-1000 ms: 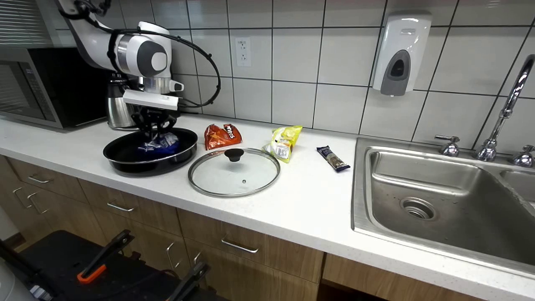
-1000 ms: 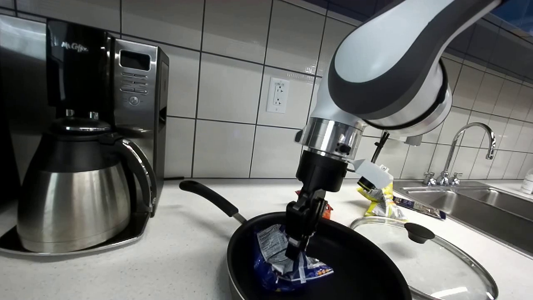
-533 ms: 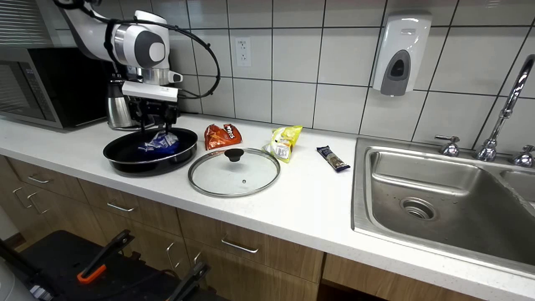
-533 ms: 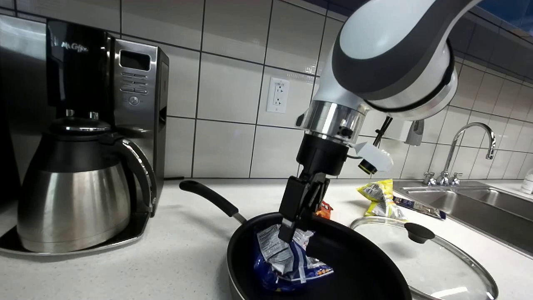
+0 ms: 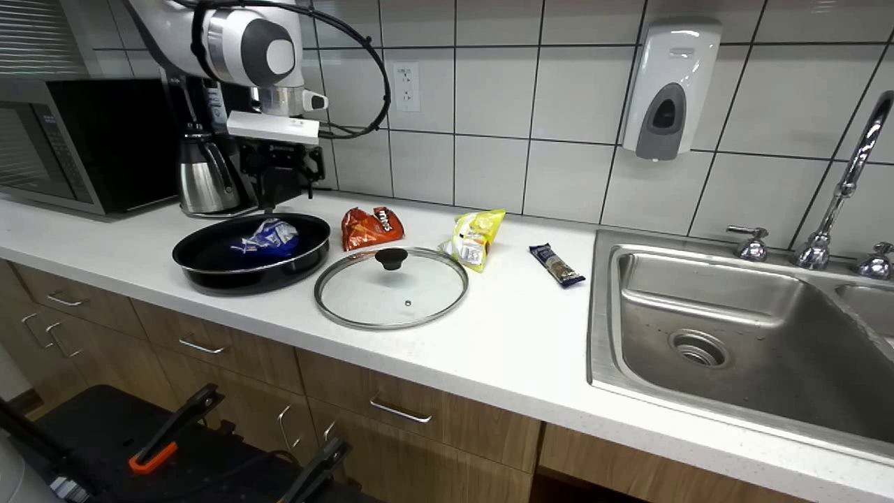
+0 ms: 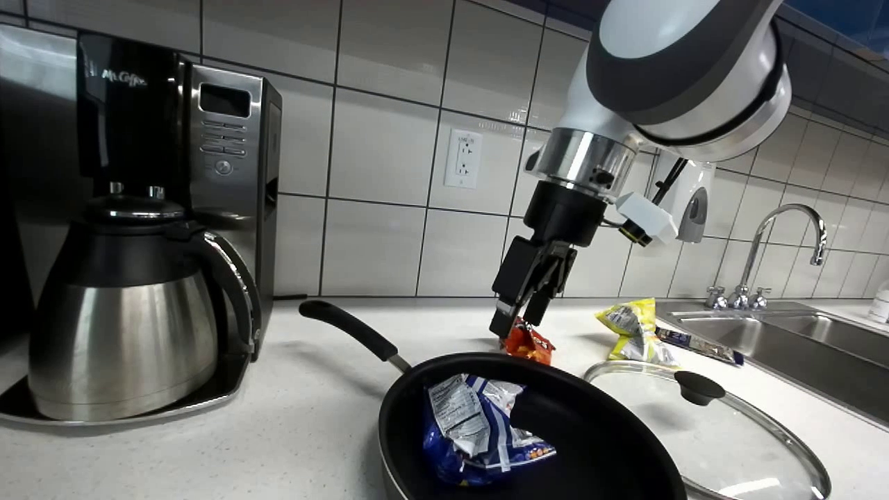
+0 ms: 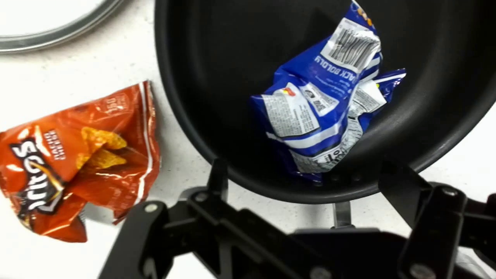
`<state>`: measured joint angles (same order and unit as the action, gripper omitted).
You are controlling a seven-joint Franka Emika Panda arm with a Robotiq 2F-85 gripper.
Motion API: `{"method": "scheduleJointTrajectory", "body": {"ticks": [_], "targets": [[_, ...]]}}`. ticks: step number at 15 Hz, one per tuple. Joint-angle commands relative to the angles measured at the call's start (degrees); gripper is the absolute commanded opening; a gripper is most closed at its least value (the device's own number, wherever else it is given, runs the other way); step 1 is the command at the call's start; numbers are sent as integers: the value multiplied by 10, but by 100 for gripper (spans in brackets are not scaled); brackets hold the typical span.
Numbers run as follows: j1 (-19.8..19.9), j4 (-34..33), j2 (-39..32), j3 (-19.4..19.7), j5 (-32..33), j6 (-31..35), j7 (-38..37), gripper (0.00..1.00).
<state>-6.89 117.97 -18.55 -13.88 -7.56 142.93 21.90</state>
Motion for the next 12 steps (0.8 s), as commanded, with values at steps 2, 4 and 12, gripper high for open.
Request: {"method": "scheduleJointTrajectory", "body": {"ticks": [2,4,12], "targets": [[6,-5,7,31,32,2,-25,100],[5,-11,-1,47,49,7,-39,100],[-16,-47,-53,107,143,34,-186,100]]}}
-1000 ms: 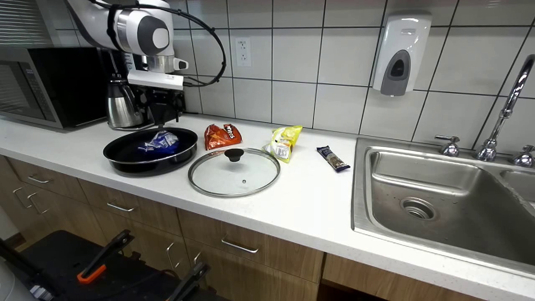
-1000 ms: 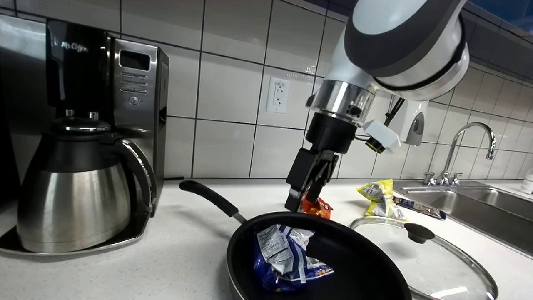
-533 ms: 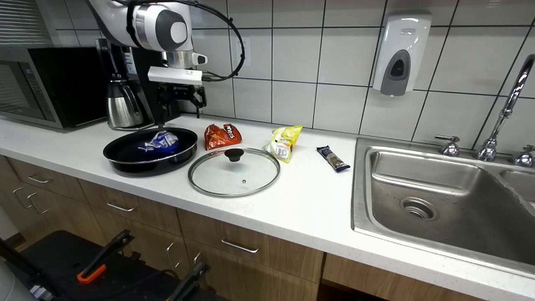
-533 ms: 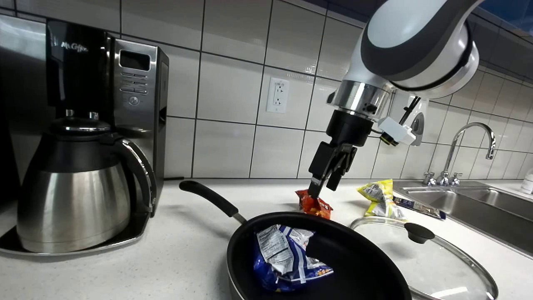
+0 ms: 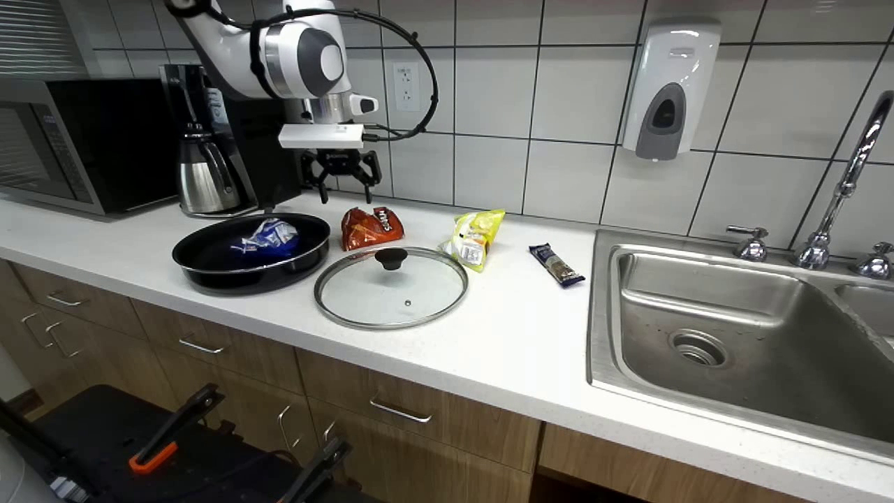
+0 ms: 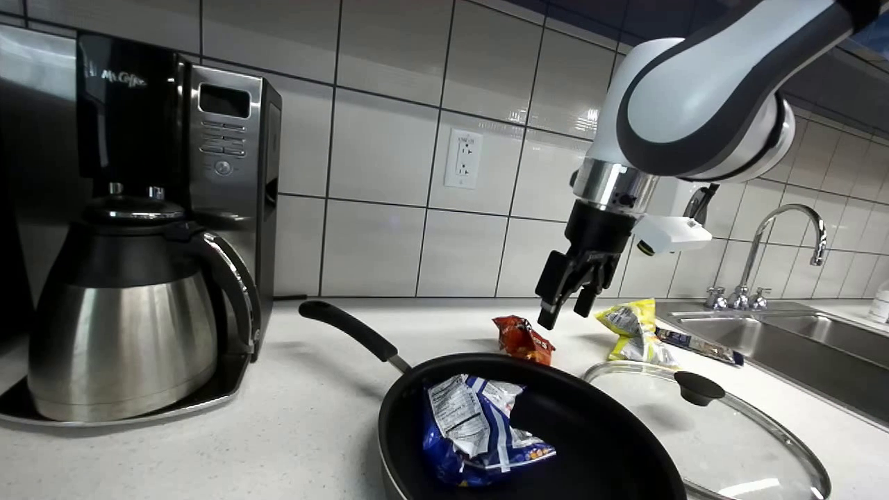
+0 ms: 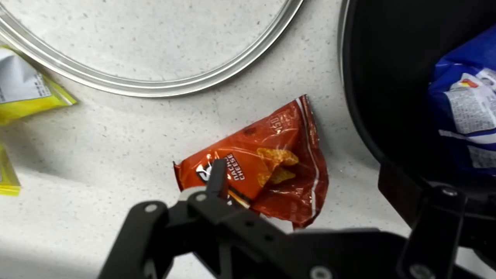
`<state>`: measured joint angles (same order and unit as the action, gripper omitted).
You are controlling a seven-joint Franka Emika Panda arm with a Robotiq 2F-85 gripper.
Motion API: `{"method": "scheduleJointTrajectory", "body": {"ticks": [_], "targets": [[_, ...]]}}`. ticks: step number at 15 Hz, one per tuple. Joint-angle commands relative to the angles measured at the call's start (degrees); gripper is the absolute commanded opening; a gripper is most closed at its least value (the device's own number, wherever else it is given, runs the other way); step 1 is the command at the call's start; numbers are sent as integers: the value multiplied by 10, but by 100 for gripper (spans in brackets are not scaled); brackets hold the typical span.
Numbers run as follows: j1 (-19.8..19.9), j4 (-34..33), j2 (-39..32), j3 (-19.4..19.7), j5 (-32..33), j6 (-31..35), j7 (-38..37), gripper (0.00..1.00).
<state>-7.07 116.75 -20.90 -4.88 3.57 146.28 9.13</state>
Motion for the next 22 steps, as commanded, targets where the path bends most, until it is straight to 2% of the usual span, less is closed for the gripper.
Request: {"method": "scheduleJointTrajectory", "body": {"ticks": [1,7,12,19,20,22], "targets": [[-17,-44,-40,21,38,-3,-71,100],[-34,-104,-100,38,55,-16,-121,100],[-54,-147,-141,68,76,-18,-163,100],[-53,-188,-176,74,72,-23,-162,100],[-53,-191,-178,74,71,-23,-162,75],[-51,-195,-182,72,68,-22,-159,66]]}}
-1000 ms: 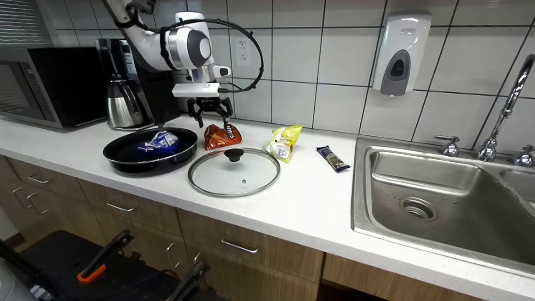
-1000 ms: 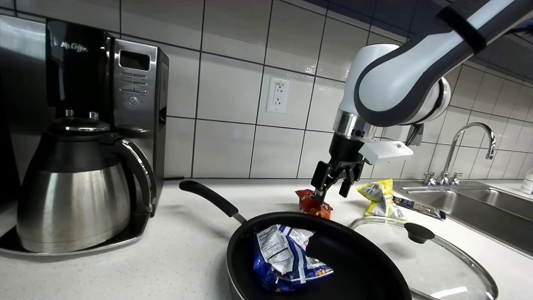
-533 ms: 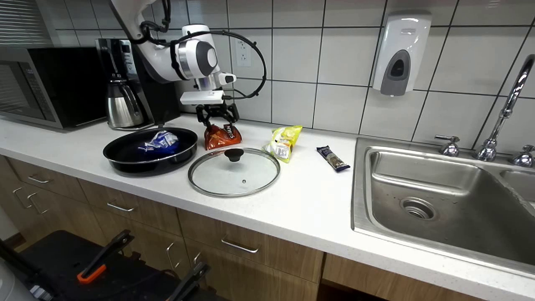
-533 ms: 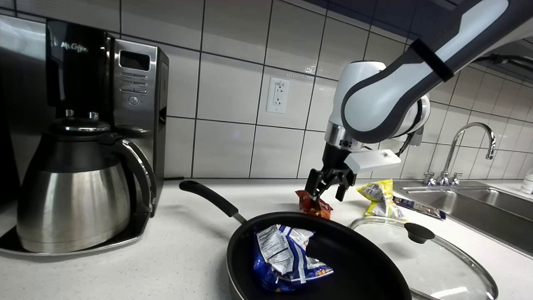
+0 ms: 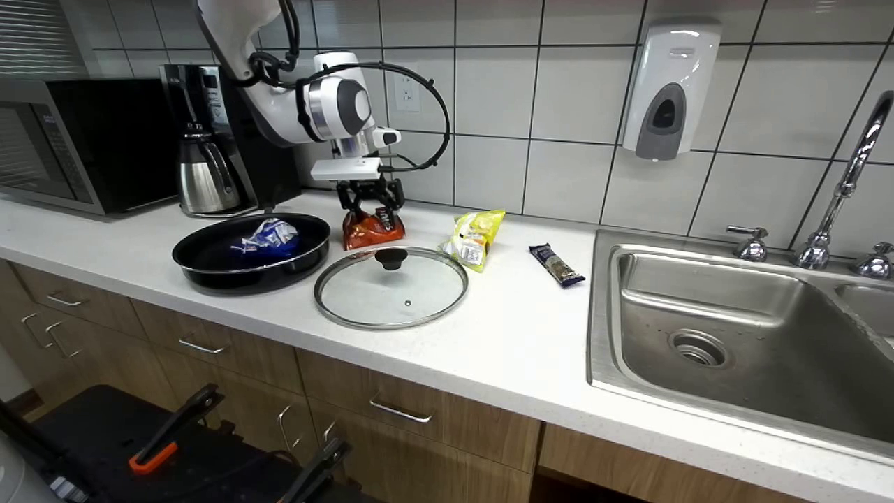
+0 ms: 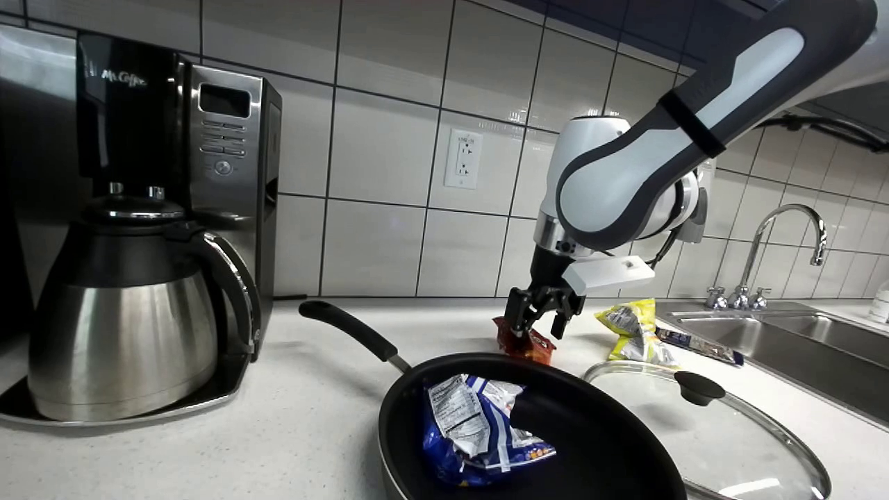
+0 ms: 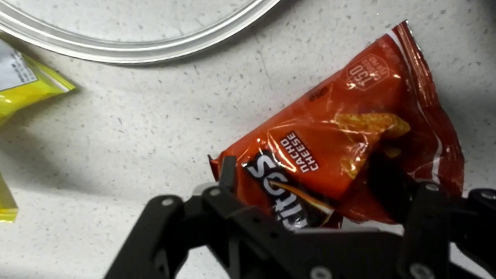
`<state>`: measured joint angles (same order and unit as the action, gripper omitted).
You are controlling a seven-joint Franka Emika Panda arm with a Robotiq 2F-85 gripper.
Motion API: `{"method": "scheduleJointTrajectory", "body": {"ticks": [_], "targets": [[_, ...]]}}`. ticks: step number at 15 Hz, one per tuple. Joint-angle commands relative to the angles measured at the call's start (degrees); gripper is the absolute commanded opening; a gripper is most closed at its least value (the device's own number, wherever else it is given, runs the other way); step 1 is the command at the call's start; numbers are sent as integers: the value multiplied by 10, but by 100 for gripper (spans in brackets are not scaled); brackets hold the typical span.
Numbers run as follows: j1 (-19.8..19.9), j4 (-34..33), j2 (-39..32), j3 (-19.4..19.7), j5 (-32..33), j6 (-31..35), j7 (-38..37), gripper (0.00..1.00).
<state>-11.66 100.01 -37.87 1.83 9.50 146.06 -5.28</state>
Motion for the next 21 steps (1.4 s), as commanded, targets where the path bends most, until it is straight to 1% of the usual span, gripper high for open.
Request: {"method": "scheduleJointTrajectory", "body": {"ticks": [1,7,8,9,14,21], "targets": [[-5,-28,-13,5,10,-21,-14,56],[-7,-24,-11,5,11,-19,-13,10],[-7,-23,-10,5,11,-18,-14,3],[-7,-22,-9,5,11,-18,-14,0],[-10,-13,-1,3,11,-17,-13,0],[-19,11,42,8,22,-13,-17,0]]}}
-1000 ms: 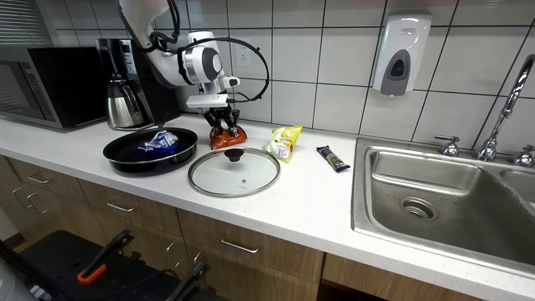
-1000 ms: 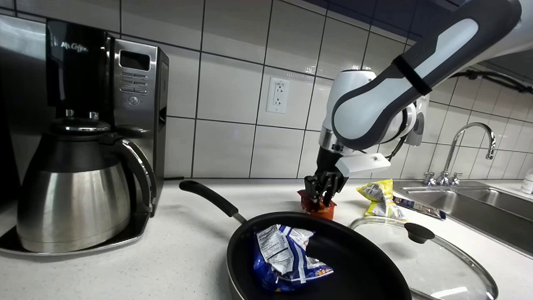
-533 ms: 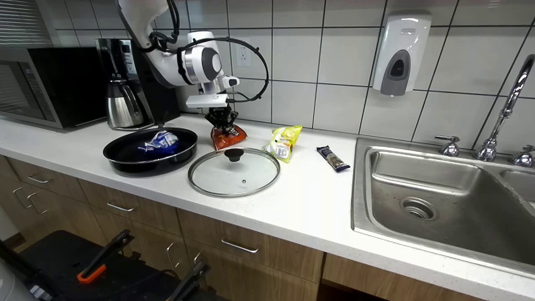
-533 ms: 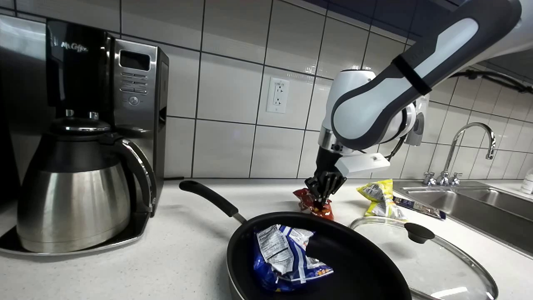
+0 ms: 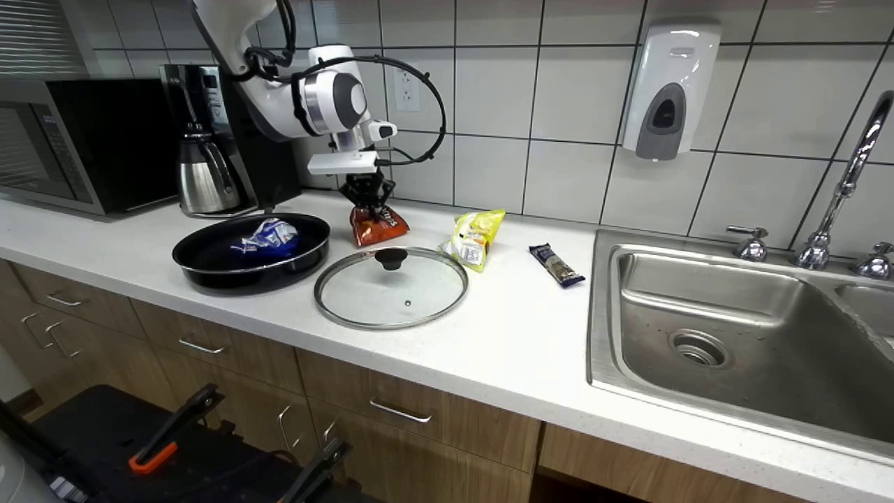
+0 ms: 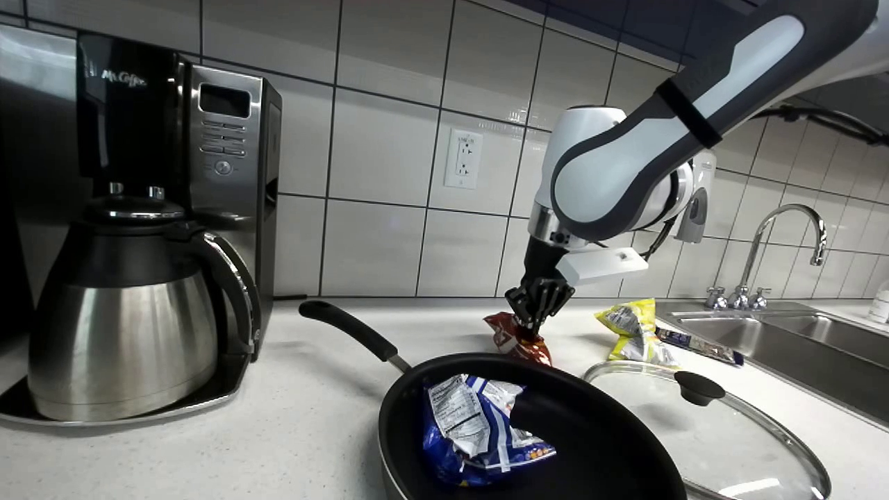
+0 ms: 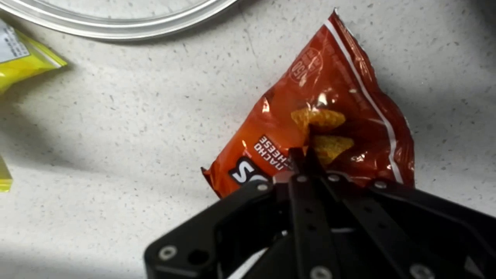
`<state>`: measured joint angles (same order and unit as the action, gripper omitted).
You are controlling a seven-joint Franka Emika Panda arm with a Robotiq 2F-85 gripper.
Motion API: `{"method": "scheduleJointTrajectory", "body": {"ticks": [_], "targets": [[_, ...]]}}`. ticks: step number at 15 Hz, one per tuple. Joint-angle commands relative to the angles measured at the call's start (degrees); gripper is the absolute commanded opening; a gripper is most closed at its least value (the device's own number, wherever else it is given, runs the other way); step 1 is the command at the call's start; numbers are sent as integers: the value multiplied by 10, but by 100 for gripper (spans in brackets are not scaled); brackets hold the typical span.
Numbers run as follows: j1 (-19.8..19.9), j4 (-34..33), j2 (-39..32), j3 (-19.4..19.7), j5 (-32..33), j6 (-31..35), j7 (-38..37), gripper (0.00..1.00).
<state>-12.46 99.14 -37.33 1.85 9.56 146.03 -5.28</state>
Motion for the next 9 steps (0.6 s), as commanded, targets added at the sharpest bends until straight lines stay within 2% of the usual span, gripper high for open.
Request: {"method": "scheduleJointTrajectory", "body": {"ticks": [1,9], "targets": [[-11,21,42,7,23,-13,-15,0],[-21,70,119,-6,38,-19,-12,0]]}}
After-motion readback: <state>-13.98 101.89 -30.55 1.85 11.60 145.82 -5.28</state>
